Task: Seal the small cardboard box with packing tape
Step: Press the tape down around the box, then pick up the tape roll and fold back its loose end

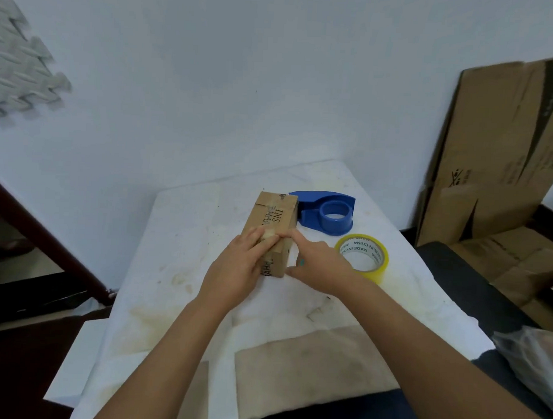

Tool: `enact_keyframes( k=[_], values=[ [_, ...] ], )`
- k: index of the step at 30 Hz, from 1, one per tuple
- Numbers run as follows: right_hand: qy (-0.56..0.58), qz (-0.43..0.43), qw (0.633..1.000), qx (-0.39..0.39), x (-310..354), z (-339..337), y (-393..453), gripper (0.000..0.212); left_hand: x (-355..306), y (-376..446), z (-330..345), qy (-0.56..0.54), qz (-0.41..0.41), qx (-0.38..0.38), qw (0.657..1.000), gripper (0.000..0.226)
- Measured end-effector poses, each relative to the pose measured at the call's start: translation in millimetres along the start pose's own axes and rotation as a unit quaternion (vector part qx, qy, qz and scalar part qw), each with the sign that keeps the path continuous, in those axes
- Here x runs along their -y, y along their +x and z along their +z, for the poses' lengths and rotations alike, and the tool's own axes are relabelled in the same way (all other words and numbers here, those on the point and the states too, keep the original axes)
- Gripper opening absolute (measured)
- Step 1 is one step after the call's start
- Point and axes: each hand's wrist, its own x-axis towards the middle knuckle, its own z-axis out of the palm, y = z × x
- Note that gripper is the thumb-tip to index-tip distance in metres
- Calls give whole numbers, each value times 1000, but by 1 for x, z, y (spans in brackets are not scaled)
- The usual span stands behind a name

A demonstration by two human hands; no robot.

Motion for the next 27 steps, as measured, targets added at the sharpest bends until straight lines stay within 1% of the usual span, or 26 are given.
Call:
enact_keyframes(
  k=[1, 3, 5, 6, 7, 9, 11, 12, 14, 17, 19, 22, 27],
  values=[
    [17, 5, 1000, -10, -4, -10, -2, 50, -3, 0, -1, -10, 1, -5, 1000, 69],
    [59, 39, 995, -64, -18, -28, -5, 37, -15, 0, -5, -47, 10, -38, 998, 77],
    [51, 85, 990, -103, -36, -45, -6, 29, -37, 5, -13, -95, 17, -69, 993, 72],
    [30, 106, 989, -102, -45, -52, -7, 28, -48, 10, -12, -128, 11, -73, 989, 67],
    [6, 128, 988, -90, -52, -57, -9, 27, -60, 16, -10, -165, -6, -58, 985, 62],
    [-32, 160, 985, -51, -59, -64, -14, 27, -75, 31, 2, -243, -62, 10, 968, 57],
    [-54, 172, 984, -11, -60, -65, -20, 29, -81, 43, 19, -316, -127, 95, 935, 58],
    [-56, 174, 983, 3, -61, -63, -24, 29, -82, 47, 26, -323, -147, 127, 926, 61],
    [-58, 180, 982, 27, -61, -61, -31, 32, -83, 54, 38, -311, -169, 163, 921, 66],
    [-82, 177, 980, 48, -62, -57, -37, 35, -87, 58, 47, -342, -168, 194, 904, 69],
    [-93, 174, 979, 44, -63, -54, -40, 33, -88, 58, 54, -373, -165, 186, 894, 62],
    [-102, 172, 979, 38, -64, -51, -42, 30, -92, 55, 59, -412, -183, 143, 881, 40],
    [-107, 165, 980, 29, -62, -51, -44, 24, -93, 54, 63, -404, -210, 91, 886, 28]
  ],
)
